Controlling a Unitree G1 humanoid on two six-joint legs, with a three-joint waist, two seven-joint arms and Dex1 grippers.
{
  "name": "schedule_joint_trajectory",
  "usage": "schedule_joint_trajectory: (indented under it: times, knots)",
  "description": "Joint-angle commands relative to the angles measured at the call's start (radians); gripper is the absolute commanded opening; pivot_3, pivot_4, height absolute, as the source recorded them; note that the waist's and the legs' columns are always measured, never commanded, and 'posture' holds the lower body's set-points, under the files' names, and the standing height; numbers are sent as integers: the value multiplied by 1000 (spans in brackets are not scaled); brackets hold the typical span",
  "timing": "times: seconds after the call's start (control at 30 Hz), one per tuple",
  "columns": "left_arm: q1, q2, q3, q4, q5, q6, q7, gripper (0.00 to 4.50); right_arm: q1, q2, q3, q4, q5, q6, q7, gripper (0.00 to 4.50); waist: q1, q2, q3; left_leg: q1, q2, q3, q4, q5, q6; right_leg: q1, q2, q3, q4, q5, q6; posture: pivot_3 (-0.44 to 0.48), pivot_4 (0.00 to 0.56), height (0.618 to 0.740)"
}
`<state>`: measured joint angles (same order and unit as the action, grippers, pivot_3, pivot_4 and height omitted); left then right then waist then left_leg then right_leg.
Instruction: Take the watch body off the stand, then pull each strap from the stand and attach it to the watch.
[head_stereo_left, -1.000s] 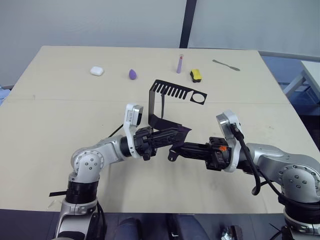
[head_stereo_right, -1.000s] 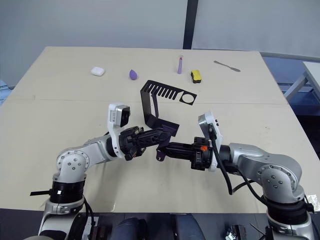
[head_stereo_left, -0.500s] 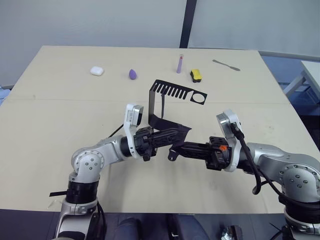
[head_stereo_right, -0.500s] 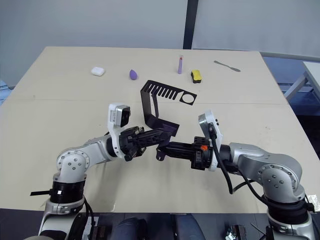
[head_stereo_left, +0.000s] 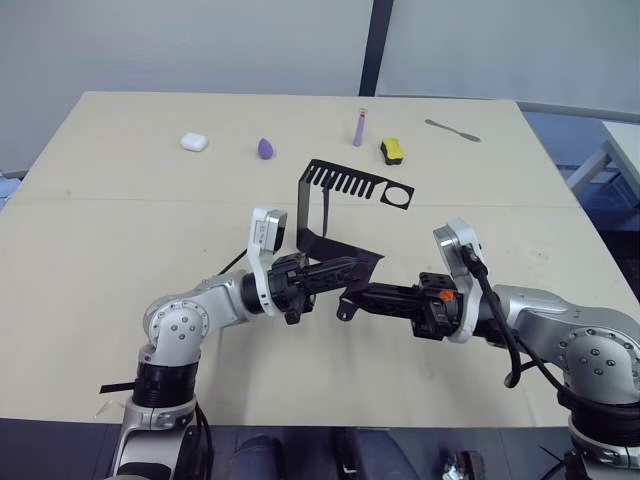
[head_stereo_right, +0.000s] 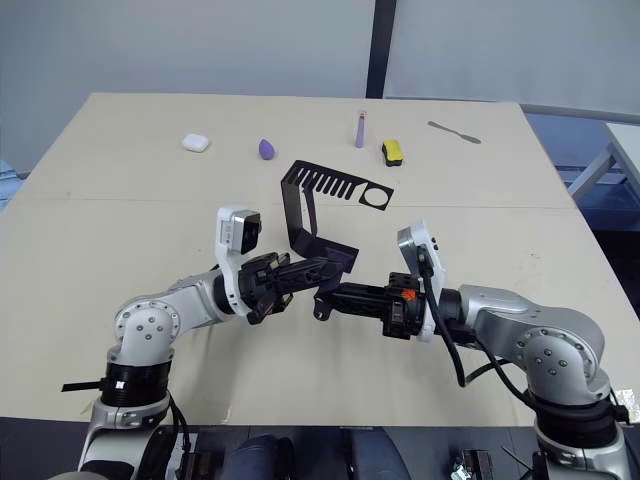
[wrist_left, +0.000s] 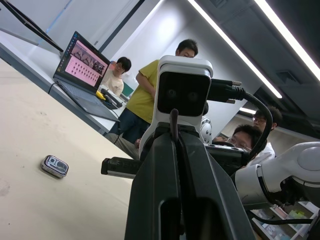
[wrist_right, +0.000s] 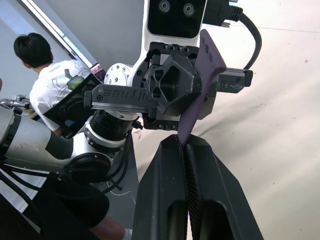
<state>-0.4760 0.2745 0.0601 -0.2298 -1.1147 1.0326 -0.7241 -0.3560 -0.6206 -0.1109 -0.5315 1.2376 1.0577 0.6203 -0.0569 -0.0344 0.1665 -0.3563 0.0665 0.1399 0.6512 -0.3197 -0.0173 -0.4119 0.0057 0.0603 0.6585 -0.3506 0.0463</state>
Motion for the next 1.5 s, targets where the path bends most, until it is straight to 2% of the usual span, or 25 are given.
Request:
schedule_joint_trajectory:
  times: [0.03,0.07,0.17,0.27,0.37,0.4,0.43,0.7,0.87,1.0,1.27,1.5]
  knots:
    - [-9,0,4,-21,-23,-15,-17,19,5,-1,-6,-50,-27,-53,-15,0,0,0,0,0,0,0,0,0,0,0,0,0,0,0,0,0,150,740]
    - [-12,6,0,-21,-8,-25,-24,19,14,-6,-12,-59,-38,-62,-18,0,0,0,0,0,0,0,0,0,0,0,0,0,0,0,0,0,150,740]
    - [-19,39,-21,-27,49,-65,-61,0,53,-34,-45,-100,-49,-80,-22,894,1,0,0,0,0,0,0,0,0,0,0,0,-1,0,0,0,150,740]
    - [-24,93,-49,-37,113,-109,-112,0,126,-83,-117,-174,-29,-97,-31,2322,2,0,0,-1,0,0,-1,0,0,0,0,0,-1,0,0,0,150,740]
    - [-14,206,-117,-69,250,-218,-228,0,313,-143,-252,-301,-108,-134,-73,3883,6,0,0,-2,0,-2,-3,0,0,-1,0,-1,-3,0,0,0,150,740]
    - [-6,238,-134,-75,283,-252,-262,0,387,-145,-300,-331,-142,-150,-94,4268,6,0,0,-2,0,-2,-4,0,-1,-1,1,-1,-5,0,0,0,150,740]
    - [0,262,-146,-78,308,-281,-290,0,457,-140,-343,-354,-179,-165,-114,4395,6,0,0,-2,0,-2,-5,0,-1,0,1,-1,-6,0,0,0,150,740]
    - [-2,320,-187,-61,422,-430,-409,0,912,53,-626,-393,-416,-293,-243,4395,8,1,0,-3,-1,-4,-4,1,-1,0,1,-1,-5,0,1,0,150,740]
    - [-14,292,-205,-40,452,-469,-422,0,1018,134,-645,-358,-498,-349,-258,4395,-3,1,0,-1,-1,-2,-4,1,-1,2,1,0,-5,1,1,0,150,740]
    - [-19,273,-215,-42,461,-471,-424,0,976,148,-557,-337,-553,-363,-281,4395,-3,1,1,1,-1,-2,-5,1,-1,2,1,0,-3,1,1,0,150,740]
    - [-25,248,-220,-43,482,-468,-400,0,742,142,-367,-167,-678,-351,-347,4395,2,2,1,1,-1,-2,-4,1,-1,1,1,1,-2,1,0,0,150,740]
    - [-30,261,-225,-23,547,-506,-386,0,585,150,-263,-19,-758,-361,-370,4395,2,2,1,0,-1,-2,-4,1,-1,1,1,1,-3,1,0,0,150,740]
